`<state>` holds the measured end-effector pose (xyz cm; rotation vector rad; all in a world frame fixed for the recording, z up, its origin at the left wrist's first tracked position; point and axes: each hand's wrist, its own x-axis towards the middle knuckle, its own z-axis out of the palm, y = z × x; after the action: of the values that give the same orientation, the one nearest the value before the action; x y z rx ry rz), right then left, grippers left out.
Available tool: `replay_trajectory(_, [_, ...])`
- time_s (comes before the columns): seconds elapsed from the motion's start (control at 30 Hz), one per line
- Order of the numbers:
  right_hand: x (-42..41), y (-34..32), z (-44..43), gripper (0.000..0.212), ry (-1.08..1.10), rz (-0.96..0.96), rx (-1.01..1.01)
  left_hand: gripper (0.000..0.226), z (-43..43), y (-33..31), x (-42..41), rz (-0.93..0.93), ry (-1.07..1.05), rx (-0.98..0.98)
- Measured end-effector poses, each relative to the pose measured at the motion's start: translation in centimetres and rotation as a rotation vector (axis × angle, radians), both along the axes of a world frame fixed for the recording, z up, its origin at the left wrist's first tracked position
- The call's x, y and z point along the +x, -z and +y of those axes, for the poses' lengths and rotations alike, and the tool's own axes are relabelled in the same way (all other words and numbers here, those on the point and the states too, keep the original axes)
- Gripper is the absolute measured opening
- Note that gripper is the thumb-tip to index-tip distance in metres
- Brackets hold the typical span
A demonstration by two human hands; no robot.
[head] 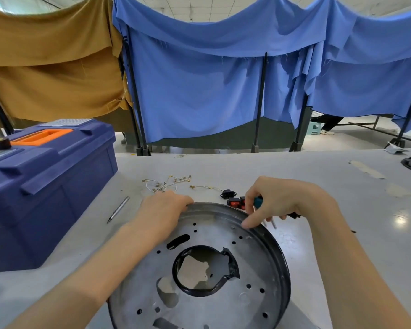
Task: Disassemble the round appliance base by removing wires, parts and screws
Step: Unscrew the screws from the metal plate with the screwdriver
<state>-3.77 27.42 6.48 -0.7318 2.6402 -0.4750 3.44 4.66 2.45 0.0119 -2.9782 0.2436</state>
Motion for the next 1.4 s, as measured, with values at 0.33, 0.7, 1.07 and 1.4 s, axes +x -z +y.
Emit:
replay_trajectory(0.33, [-0.2,1.0,-1.5,0.010,-0.034,0.042,-0.092,0.043,0.8,-0.8,0.6,-0.068,0.142,0.229])
replay_trajectory(0.7, [0.1,1.2,-2.6,0.017,-0.041,0.230,-0.263,0.024,-0.2,0.0,-1.0,-0.076,0.036,0.190])
replay_trajectory(1.07, [2.4,-2.9,-2.9,0.016,0.112,0.267,-1.232,0.032,0.5,2.2,-0.2,0.076,0.114,0.371])
replay_trajectory(1.4, [2.1,-0.1,-5.2,0.017,0.197,0.238,-1.110,0.036,0.4,2.3,-0.3,0.097,0.125,0.364])
